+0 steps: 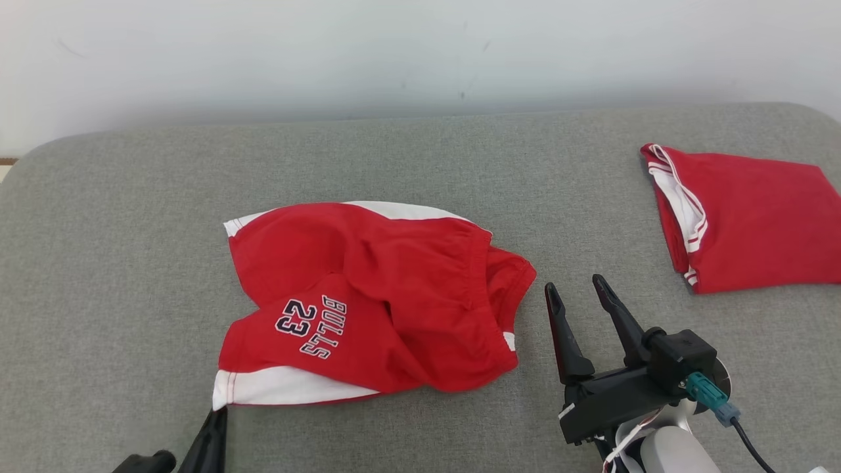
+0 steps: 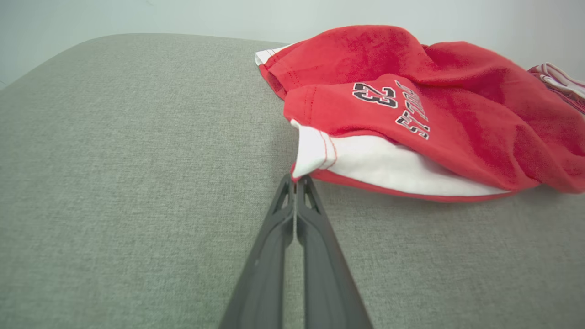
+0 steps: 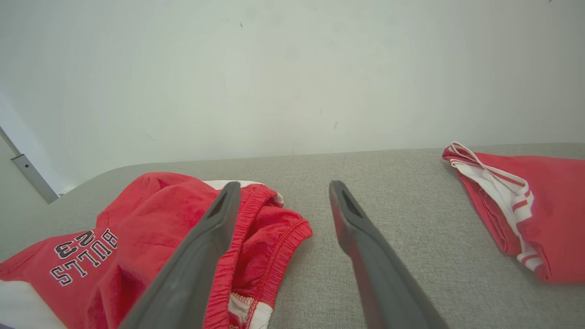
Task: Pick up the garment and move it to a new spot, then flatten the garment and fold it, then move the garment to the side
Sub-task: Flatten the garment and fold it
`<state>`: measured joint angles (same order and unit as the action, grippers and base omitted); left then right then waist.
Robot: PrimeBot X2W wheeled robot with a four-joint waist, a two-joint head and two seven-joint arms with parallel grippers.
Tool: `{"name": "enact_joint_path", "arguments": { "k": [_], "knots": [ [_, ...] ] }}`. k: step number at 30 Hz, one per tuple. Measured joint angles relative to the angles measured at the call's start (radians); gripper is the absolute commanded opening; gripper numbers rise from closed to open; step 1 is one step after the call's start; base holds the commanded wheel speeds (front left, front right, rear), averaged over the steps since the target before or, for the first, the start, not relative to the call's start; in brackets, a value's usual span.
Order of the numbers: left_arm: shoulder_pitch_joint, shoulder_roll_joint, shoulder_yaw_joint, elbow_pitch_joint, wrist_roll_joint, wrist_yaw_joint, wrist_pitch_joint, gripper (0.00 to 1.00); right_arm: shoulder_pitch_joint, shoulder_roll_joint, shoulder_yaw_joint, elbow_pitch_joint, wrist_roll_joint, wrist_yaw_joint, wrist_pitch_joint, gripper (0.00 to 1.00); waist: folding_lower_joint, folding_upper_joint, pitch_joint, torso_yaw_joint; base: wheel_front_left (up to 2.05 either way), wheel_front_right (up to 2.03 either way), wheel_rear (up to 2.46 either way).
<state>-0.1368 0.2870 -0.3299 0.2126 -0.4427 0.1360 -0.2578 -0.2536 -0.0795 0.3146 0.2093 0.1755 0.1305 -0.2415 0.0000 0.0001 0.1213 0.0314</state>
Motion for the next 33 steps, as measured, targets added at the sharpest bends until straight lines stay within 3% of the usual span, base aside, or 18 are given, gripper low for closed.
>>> {"name": "enact_joint_path", "arguments": {
  "k": [10, 12, 13, 27, 33],
  "knots": [
    [0.051, 0.003, 0.072, 0.005, -0.009, 0.024, 0.000, 0.00, 0.000, -0.007, 0.000, 0.006, 0.001, 0.000, 0.014, 1.00, 0.0000, 0.0000, 0.006, 0.012, 0.00, 0.00, 0.00],
    [0.054, -0.003, 0.076, 0.010, -0.007, 0.014, 0.000, 0.81, 0.000, -0.008, 0.002, 0.007, 0.002, 0.000, 0.020, 1.00, 0.0000, 0.0000, 0.008, 0.015, 0.00, 0.00, 0.00],
    [0.054, -0.005, 0.078, 0.012, -0.003, 0.014, 0.000, 1.00, 0.000, -0.008, 0.004, 0.009, 0.005, 0.000, 0.022, 1.00, 0.0001, 0.0000, 0.008, 0.016, 0.00, 0.00, 0.00],
    [0.097, -0.076, 0.229, -0.141, 0.089, 0.024, -0.002, 1.00, 0.005, -0.023, 0.048, 0.033, 0.053, 0.000, 0.058, 1.00, 0.0000, 0.0000, -0.001, 0.050, 0.00, 0.00, 0.00],
    [0.104, -0.100, 0.290, -0.171, 0.132, 0.002, -0.002, 1.00, 0.007, -0.026, 0.108, 0.062, 0.120, 0.000, 0.107, 1.00, 0.0000, 0.0000, -0.003, 0.059, 0.00, 0.00, 0.00]
  ]
}}
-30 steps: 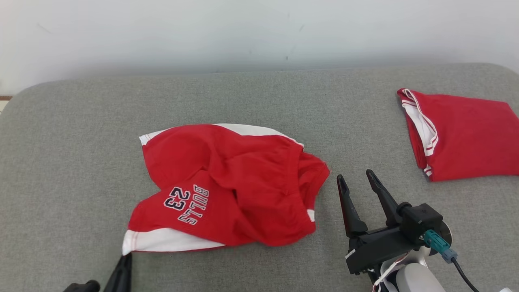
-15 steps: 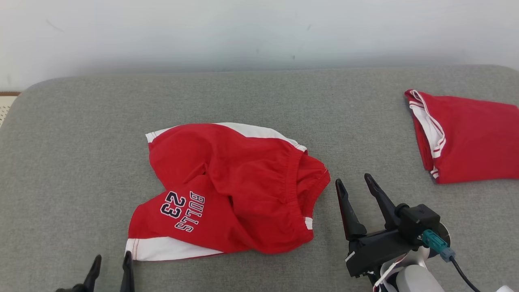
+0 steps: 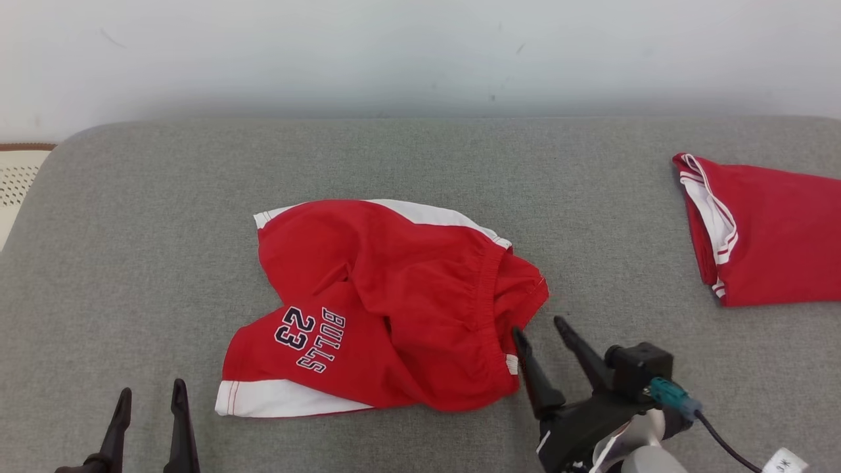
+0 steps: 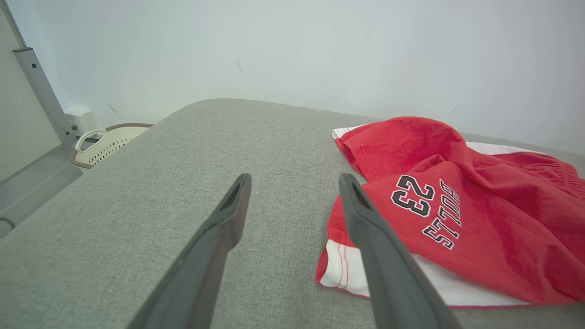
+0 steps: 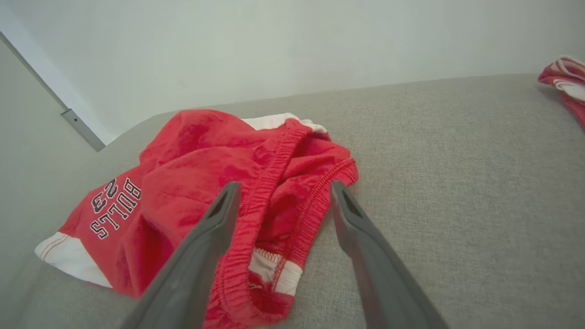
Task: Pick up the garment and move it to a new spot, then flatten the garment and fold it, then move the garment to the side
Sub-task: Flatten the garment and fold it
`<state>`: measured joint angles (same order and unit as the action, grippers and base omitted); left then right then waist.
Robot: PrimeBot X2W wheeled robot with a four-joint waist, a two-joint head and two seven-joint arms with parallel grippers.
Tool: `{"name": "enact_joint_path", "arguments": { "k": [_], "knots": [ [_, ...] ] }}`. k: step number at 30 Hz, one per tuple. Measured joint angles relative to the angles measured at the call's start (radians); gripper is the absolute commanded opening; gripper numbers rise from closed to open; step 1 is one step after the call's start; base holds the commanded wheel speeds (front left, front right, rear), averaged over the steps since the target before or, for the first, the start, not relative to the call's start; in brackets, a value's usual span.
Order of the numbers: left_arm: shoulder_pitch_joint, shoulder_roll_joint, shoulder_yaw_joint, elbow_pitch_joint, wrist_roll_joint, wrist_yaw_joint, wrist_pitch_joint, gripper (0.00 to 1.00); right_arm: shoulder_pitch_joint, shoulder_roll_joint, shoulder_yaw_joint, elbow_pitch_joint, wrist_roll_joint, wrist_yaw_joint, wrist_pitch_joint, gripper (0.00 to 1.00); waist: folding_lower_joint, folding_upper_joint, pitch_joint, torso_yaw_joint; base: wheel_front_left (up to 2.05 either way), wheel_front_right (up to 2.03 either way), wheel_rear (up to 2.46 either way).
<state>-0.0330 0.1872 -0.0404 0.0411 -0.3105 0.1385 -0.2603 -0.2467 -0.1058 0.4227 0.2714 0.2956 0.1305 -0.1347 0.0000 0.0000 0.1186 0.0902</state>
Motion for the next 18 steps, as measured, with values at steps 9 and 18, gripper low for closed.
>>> {"name": "enact_joint_path", "arguments": {
  "k": [9, 18],
  "knots": [
    [-0.010, -0.044, 0.042, -0.003, 0.046, -0.041, 0.000, 1.00, -0.030, -0.034, 0.085, 0.044, 0.093, 0.000, 0.083, 1.00, 0.0000, 0.0000, 0.002, 0.014, 0.00, 0.00, 0.00],
    [-0.024, -0.085, 0.053, 0.014, 0.074, -0.076, 0.000, 1.00, -0.074, -0.055, 0.138, 0.137, 0.171, 0.000, 0.125, 0.84, 0.0000, 0.0000, 0.001, 0.049, 0.00, 0.00, 0.00]
  ]
}}
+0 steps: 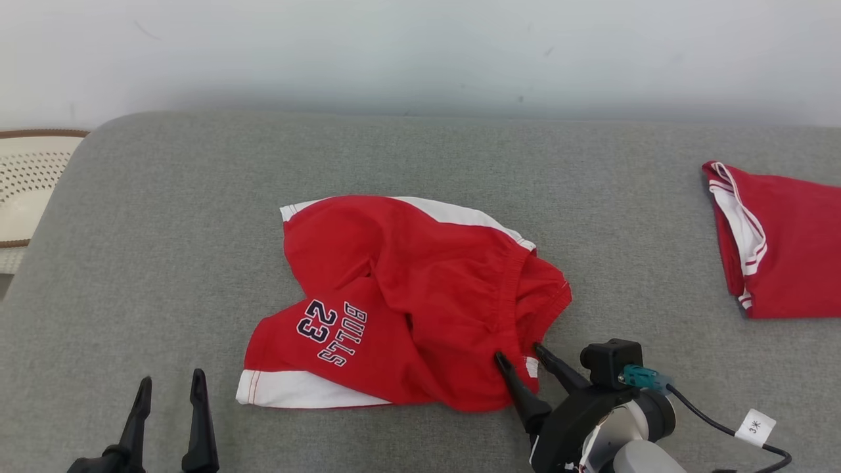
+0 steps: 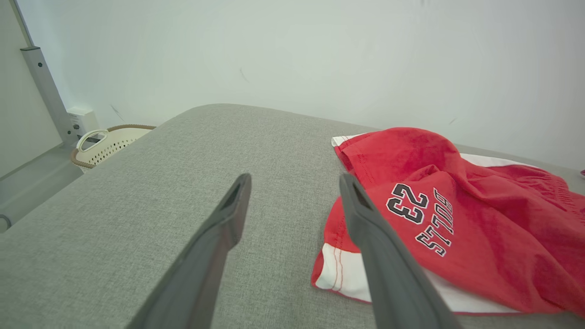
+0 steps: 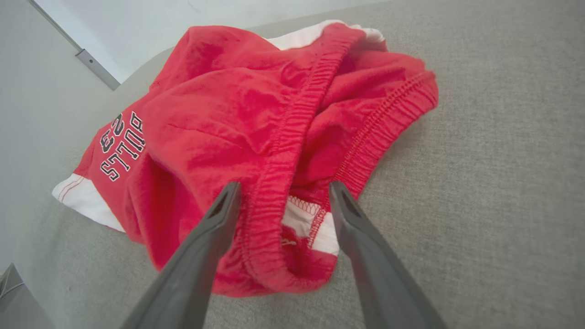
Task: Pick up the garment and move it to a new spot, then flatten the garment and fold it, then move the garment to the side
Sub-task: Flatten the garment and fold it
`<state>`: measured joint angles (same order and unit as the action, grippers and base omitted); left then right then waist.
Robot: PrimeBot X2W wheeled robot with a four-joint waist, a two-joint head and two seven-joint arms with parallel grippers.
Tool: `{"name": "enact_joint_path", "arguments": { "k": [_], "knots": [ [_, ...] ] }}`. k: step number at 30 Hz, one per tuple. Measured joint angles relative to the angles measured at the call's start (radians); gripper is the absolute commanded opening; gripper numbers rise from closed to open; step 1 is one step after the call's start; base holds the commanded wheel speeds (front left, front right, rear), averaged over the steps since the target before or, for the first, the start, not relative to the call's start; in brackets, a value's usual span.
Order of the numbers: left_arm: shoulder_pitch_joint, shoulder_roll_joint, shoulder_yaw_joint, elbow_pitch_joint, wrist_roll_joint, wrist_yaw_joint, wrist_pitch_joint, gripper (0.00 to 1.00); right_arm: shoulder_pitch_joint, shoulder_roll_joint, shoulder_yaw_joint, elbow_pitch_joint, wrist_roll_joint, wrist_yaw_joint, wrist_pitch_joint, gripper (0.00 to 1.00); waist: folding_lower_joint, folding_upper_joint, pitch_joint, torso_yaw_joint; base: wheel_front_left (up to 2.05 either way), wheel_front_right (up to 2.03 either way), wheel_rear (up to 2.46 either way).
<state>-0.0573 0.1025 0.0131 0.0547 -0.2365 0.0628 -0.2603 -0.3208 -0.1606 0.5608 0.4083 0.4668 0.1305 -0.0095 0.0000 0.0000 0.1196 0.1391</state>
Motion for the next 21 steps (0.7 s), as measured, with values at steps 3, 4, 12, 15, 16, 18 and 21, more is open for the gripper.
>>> {"name": "enact_joint_path", "arguments": {
  "k": [3, 4, 12, 15, 16, 18, 21],
  "knots": [
    [-0.001, -0.008, 0.009, 0.003, 0.004, -0.009, 0.000, 1.00, -0.013, 0.002, 0.018, 0.019, 0.012, 0.000, -0.004, 0.00, 0.0000, 0.0000, 0.001, 0.010, 0.00, 0.00, 0.00],
    [-0.001, -0.011, 0.012, 0.005, 0.008, -0.010, 0.000, 1.00, -0.018, 0.001, 0.023, 0.022, 0.019, 0.000, -0.008, 0.00, 0.0000, 0.0000, 0.002, 0.012, 0.00, 0.00, 0.00],
    [-0.001, -0.027, 0.037, 0.012, 0.026, -0.027, 0.000, 1.00, -0.060, -0.018, 0.027, 0.013, 0.035, 0.000, -0.077, 0.00, 0.0000, 0.0000, 0.005, 0.009, 0.00, 0.00, 0.00],
    [-0.001, -0.031, 0.043, 0.015, 0.029, -0.035, 0.000, 1.00, -0.080, -0.028, 0.016, -0.007, 0.042, 0.000, -0.105, 0.00, 0.0000, 0.0000, 0.001, 0.004, 0.00, 0.00, 0.00],
    [-0.001, -0.032, 0.044, 0.016, 0.031, -0.036, 0.000, 1.00, -0.087, -0.031, 0.014, -0.015, 0.045, 0.000, -0.111, 0.00, 0.0000, 0.0000, 0.000, 0.002, 0.00, 0.00, 0.00],
    [-0.001, -0.034, 0.047, 0.017, 0.036, -0.041, 0.000, 1.00, -0.105, -0.040, 0.012, -0.023, 0.045, 0.000, -0.115, 0.00, 0.0000, 0.0000, -0.004, -0.002, 0.00, 0.00, 0.00],
    [-0.001, -0.038, 0.048, 0.021, 0.040, -0.045, 0.000, 1.00, -0.139, -0.051, 0.005, -0.026, 0.048, 0.000, -0.121, 0.00, 0.0000, 0.0000, -0.009, -0.005, 0.00, 0.00, 0.00]
  ]
}}
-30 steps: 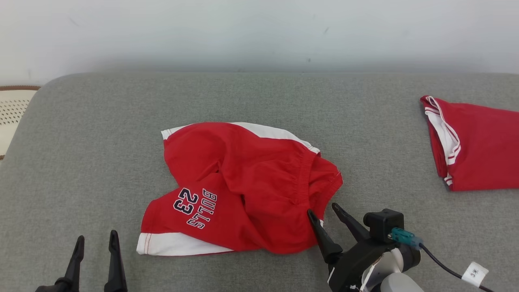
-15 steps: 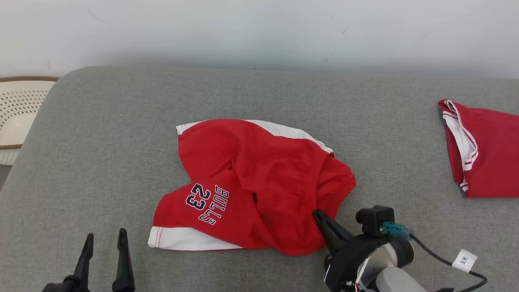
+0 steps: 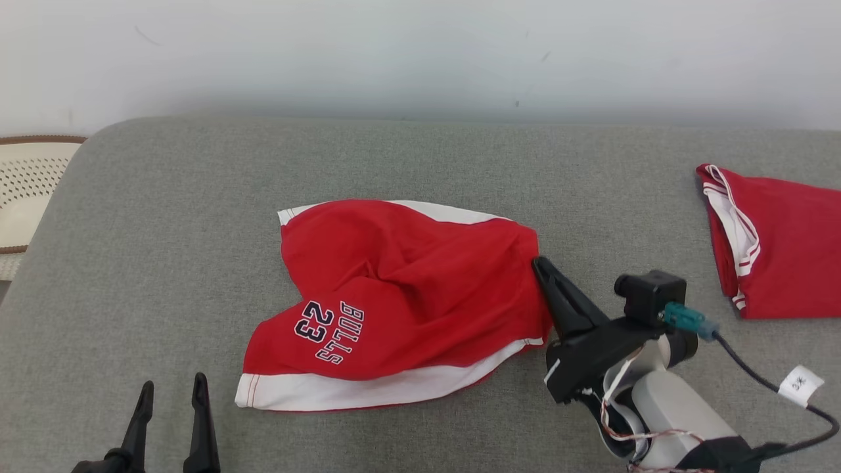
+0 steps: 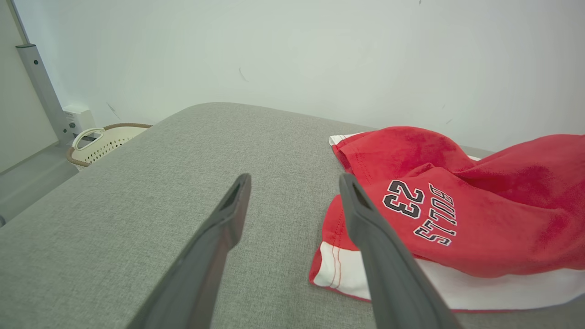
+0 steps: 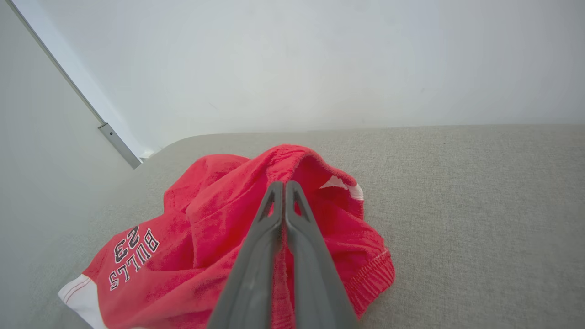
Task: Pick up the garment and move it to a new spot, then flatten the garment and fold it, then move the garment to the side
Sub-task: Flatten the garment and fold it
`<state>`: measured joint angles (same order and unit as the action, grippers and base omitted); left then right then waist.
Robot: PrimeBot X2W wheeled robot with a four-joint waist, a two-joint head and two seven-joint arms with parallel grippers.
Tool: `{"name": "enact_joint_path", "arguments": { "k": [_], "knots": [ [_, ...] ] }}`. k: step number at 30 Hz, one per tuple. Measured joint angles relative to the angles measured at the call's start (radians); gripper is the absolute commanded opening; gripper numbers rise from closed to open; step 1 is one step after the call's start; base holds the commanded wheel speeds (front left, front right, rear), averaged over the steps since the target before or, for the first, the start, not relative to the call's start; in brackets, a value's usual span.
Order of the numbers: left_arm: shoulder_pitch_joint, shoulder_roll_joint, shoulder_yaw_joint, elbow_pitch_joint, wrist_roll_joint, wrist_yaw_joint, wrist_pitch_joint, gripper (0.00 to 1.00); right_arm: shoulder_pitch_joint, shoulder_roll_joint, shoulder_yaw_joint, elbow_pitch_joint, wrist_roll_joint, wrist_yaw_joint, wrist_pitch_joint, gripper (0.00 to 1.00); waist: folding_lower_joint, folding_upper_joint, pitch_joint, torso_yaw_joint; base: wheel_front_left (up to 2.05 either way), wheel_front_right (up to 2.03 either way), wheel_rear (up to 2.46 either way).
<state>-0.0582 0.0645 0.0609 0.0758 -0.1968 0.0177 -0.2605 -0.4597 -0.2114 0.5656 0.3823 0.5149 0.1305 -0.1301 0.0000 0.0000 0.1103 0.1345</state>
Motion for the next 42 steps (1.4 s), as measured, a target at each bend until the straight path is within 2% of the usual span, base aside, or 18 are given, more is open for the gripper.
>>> {"name": "enact_joint_path", "arguments": {
  "k": [8, 22, 23, 24, 25, 26, 27, 36, 42],
  "knots": [
    [0.000, -0.008, -0.012, 0.002, 0.009, -0.008, 0.000, 1.00, -0.129, -0.004, 0.013, 0.097, 0.054, 0.000, 0.007, 0.00, 0.0000, 0.0000, -0.001, 0.010, 0.00, 0.00, 0.00],
    [-0.024, -0.012, -0.025, 0.027, 0.010, -0.026, 0.000, 1.00, -0.325, 0.003, 0.101, 0.435, 0.102, 0.000, -0.008, 0.00, 0.0001, 0.0000, 0.019, 0.054, 0.00, 0.00, 0.00],
    [-0.024, -0.012, -0.025, 0.028, 0.010, -0.026, 0.000, 1.00, -0.332, 0.004, 0.106, 0.456, 0.103, 0.000, -0.021, 0.09, 0.0001, 0.0001, 0.019, 0.056, 0.00, 0.00, 0.00],
    [-0.024, -0.013, -0.025, 0.028, 0.010, -0.026, 0.000, 1.00, -0.336, 0.006, 0.112, 0.475, 0.104, 0.000, -0.030, 0.25, 0.0001, 0.0000, 0.019, 0.057, 0.00, 0.00, 0.00],
    [-0.024, -0.013, -0.022, 0.029, 0.010, -0.026, 0.000, 1.00, -0.340, 0.010, 0.131, 0.511, 0.106, 0.000, -0.048, 0.34, 0.0000, 0.0000, 0.017, 0.057, 0.00, 0.00, 0.00],
    [-0.024, -0.013, -0.021, 0.028, 0.010, -0.026, 0.000, 1.00, -0.341, 0.012, 0.139, 0.525, 0.106, 0.000, -0.057, 0.50, 0.0000, 0.0000, 0.017, 0.055, 0.00, 0.00, 0.00],
    [-0.024, -0.013, -0.018, 0.028, 0.010, -0.026, 0.000, 1.00, -0.343, 0.014, 0.146, 0.537, 0.107, 0.000, -0.065, 1.00, 0.0000, 0.0000, 0.017, 0.053, 0.00, 0.00, 0.00],
    [-0.022, -0.014, -0.001, 0.024, 0.013, -0.026, 0.000, 1.00, -0.346, 0.004, 0.152, 0.560, 0.127, 0.000, -0.127, 1.00, 0.0000, 0.0000, 0.006, 0.016, 0.00, 0.00, 0.00],
    [-0.007, -0.014, 0.010, 0.010, 0.013, -0.021, 0.000, 1.00, -0.295, -0.029, 0.056, 0.426, 0.061, 0.000, -0.134, 1.00, 0.0000, 0.0000, -0.005, -0.017, 0.00, 0.00, 0.00]
  ]
}}
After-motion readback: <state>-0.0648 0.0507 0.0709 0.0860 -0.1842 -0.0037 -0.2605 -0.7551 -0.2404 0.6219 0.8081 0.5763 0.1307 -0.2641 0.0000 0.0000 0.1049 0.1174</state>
